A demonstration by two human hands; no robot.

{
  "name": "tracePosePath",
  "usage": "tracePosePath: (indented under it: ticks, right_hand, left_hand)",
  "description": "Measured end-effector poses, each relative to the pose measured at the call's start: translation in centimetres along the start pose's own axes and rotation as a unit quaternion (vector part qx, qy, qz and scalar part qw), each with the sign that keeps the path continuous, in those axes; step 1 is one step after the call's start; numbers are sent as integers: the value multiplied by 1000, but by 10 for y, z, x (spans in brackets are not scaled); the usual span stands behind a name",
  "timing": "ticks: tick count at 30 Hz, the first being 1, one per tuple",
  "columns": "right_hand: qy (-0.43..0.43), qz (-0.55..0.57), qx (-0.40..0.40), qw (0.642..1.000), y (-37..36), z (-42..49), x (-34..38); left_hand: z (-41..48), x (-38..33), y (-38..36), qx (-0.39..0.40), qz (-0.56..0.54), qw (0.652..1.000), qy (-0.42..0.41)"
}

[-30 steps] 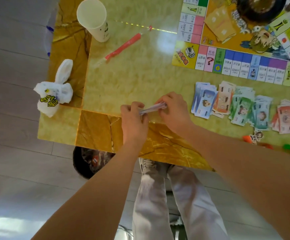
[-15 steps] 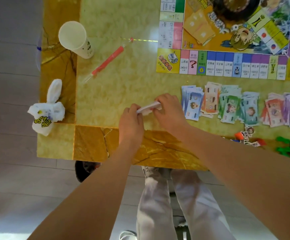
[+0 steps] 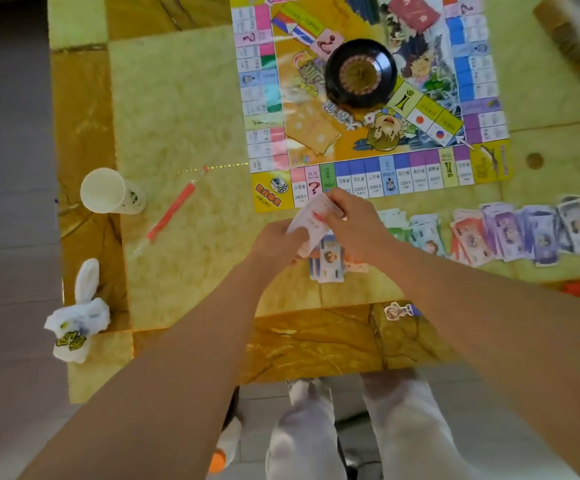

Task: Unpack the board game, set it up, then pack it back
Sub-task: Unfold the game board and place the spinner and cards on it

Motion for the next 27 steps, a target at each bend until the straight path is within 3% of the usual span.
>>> tracePosePath:
  ticks: [6,11,14,18,22,27]
  right_hand:
    - [-28,-4,86,996,57,24,-29]
    - [-18,24,137,990,93,48,-42]
    - [-15,29,160,987,117,64,-49]
    - [2,-7,170,985,130,78,-55]
    - [2,10,97,995,144,95,-59]
    - [-16,36,38,999,145,114,-58]
  left_hand:
    - [21,-49,-39,37,22,999,18]
    - [35,-70,-71,101,-145,974,138]
    - [53,-86,-85,118,-91,979,139]
    - [68,-98,-92,74,-16,991,114]
    - [81,-115,-90,5,-102,993,64]
    - [97,-131,-74,-58,-27,998,-17]
Point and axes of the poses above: each hand's wrist, its own z-axis towards the middle knuckle, its own y-axis out of the back of the hand, x = y × z, the point moved 6 cm from there along z, towards the middle knuckle, and after that the axes turned 5 degrees about -z, right-handed, at the moved point
